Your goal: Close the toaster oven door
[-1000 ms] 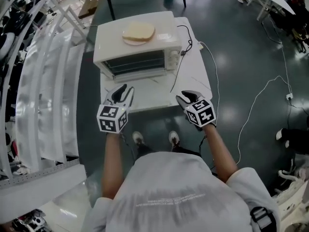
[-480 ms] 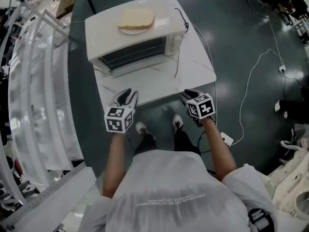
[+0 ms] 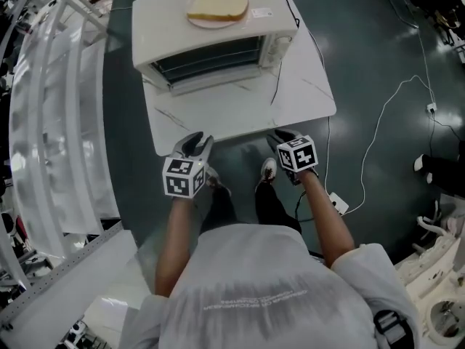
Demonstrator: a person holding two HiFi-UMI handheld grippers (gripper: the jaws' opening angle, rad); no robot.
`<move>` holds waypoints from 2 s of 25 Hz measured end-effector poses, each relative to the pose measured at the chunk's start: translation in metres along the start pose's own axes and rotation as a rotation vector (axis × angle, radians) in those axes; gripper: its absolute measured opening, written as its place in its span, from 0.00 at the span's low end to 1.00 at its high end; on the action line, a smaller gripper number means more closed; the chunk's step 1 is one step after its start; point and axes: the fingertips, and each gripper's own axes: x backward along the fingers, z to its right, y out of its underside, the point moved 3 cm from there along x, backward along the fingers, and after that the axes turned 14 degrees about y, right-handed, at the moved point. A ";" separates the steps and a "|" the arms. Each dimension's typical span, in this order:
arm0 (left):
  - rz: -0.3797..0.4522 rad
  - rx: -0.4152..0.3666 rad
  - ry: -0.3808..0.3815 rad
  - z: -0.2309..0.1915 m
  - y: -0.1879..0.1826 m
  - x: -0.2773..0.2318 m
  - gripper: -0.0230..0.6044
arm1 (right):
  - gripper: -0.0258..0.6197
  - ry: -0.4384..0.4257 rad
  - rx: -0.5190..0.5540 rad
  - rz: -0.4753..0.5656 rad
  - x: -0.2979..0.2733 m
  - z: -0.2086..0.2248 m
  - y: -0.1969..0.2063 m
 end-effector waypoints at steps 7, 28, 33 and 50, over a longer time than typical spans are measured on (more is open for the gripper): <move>0.000 0.034 -0.055 -0.005 0.016 0.015 0.23 | 0.24 -0.021 -0.051 0.027 -0.019 -0.003 -0.010; 0.174 -0.056 -0.161 -0.016 -0.056 0.080 0.23 | 0.18 0.006 0.018 0.166 0.040 -0.004 -0.090; 0.208 -0.089 -0.165 -0.015 -0.079 0.087 0.23 | 0.17 0.012 -0.010 0.265 0.063 -0.001 -0.135; 0.264 -0.142 -0.179 -0.037 -0.130 0.086 0.23 | 0.17 0.068 -0.085 0.469 0.059 0.016 -0.271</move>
